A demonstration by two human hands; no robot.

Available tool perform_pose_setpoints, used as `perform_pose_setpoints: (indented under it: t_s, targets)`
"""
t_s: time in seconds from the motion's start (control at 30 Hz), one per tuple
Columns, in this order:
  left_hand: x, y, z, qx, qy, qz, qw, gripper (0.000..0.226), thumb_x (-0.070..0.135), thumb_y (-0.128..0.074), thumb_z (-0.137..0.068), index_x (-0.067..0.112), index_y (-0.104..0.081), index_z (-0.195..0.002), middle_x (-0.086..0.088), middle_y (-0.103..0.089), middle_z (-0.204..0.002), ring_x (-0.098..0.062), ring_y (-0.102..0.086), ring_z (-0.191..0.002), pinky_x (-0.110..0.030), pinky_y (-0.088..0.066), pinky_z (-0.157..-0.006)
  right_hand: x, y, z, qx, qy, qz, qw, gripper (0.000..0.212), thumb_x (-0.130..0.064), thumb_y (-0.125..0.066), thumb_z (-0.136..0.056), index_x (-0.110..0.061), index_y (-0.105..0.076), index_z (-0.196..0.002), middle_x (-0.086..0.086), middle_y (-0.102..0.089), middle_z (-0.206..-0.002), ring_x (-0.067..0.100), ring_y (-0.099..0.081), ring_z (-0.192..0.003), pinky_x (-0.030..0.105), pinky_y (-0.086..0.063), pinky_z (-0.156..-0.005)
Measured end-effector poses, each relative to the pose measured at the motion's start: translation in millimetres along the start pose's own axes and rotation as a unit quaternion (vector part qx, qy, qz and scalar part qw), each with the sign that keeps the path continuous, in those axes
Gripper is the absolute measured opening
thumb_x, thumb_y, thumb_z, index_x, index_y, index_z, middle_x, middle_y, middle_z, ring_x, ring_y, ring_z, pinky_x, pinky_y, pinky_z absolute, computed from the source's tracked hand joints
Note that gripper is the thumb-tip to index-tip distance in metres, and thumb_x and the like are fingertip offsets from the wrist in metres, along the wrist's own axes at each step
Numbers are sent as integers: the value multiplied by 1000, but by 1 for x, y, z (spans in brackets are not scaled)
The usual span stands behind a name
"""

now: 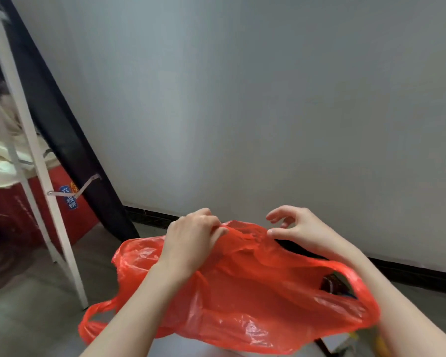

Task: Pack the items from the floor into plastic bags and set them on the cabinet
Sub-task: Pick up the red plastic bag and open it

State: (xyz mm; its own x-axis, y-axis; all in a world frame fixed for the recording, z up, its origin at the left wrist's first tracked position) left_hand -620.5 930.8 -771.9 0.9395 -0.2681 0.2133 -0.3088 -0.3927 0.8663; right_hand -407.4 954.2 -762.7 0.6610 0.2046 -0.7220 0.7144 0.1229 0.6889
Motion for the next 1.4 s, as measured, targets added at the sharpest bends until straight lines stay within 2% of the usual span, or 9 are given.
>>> perform_pose_setpoints:
  t_s: [0.2, 0.3, 0.57, 0.73, 0.9, 0.97, 1.17, 1.3, 1.4]
  targets:
    - [-3, 0, -6, 2, 106, -34, 994, 34, 45, -47, -90, 18, -68, -93, 1, -60, -101, -28, -60, -95, -34, -44, -74, -59, -18, 19, -3, 113, -34, 993, 13, -18, -65, -81, -27, -64, -91, -5, -69, -86, 4, -61, -73, 16, -48, -71]
    - [-4, 5, -7, 11, 133, 11, 991, 31, 45, -51, -88, 19, -69, -91, -3, -66, -98, -29, -60, -97, -34, -44, -73, -54, -39, 20, -23, 90, 39, 995, 24, -21, -64, -83, -20, -63, -107, -1, -68, -104, 12, -62, -95, 26, -47, -87]
    - [-5, 18, -6, -70, 2, 226, 972, 21, 44, -61, -79, 27, -69, -71, 10, -67, -65, -6, -60, -65, -28, -46, -64, -24, -29, 11, 47, 92, 146, 984, 60, -25, -66, -81, -23, -39, -134, -2, -43, -132, 18, -46, -122, 30, -37, -103]
    - [-3, 32, -6, -69, -10, 330, 942, 18, 41, -62, -76, 27, -68, -66, 9, -67, -61, -4, -57, -57, -24, -44, -59, -20, -24, 12, 133, 152, 197, 959, 46, -25, -68, -75, -21, -51, -119, -4, -55, -114, 20, -57, -104, 35, -48, -86]
    - [-8, 40, -4, -51, 12, 358, 932, 15, 25, -67, -83, 25, -69, -68, 9, -70, -68, 1, -59, -62, -18, -45, -63, -11, -22, 5, 205, 188, 245, 929, 11, -27, -58, -73, -20, -63, -81, -4, -65, -85, 20, -64, -88, 47, -39, -97]
    - [-13, 42, -5, -30, 26, 358, 933, 15, 24, -66, -83, 24, -69, -67, 8, -70, -70, 2, -58, -61, -16, -44, -62, -3, -17, 4, 200, 158, 236, 938, 7, -25, -57, -80, -19, -59, -82, -2, -66, -86, 23, -64, -88, 44, -37, -98]
    - [-15, 54, -1, -17, 62, 439, 896, 29, 34, -58, -76, 9, -68, -67, -3, -68, -63, -6, -57, -57, -15, -44, -56, 9, -15, 8, 91, 43, 204, 974, 69, -62, -59, -73, -21, -42, -125, 0, -61, -121, 19, -51, -119, 44, -23, -112]
    - [-13, 50, -3, -1, 71, 412, 908, 27, 29, -58, -84, 10, -69, -68, -3, -72, -68, -9, -63, -60, -20, -47, -61, -2, -16, 13, 216, 200, 116, 949, 48, -56, -57, -74, -17, -60, -102, -6, -69, -93, 10, -64, -86, 32, -48, -84]
    - [-14, 45, -6, 29, 82, 372, 924, 21, 24, -60, -86, 17, -70, -69, 5, -71, -65, -9, -65, -63, -22, -50, -64, -21, -23, 15, 282, 303, 120, 903, 29, -34, -58, -83, -11, -62, -101, 0, -65, -90, 12, -60, -80, 28, -49, -75]
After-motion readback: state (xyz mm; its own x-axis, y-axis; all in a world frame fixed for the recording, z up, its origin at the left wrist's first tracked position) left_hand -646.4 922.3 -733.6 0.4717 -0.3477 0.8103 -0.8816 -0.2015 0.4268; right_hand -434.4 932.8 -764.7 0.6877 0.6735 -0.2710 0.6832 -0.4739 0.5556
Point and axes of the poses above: each hand's wrist, its own z-axis away from the middle knuckle, its own y-axis out of the back of the hand, x = y × z, the point moved 1 cm from there along -z, towards the middle knuckle
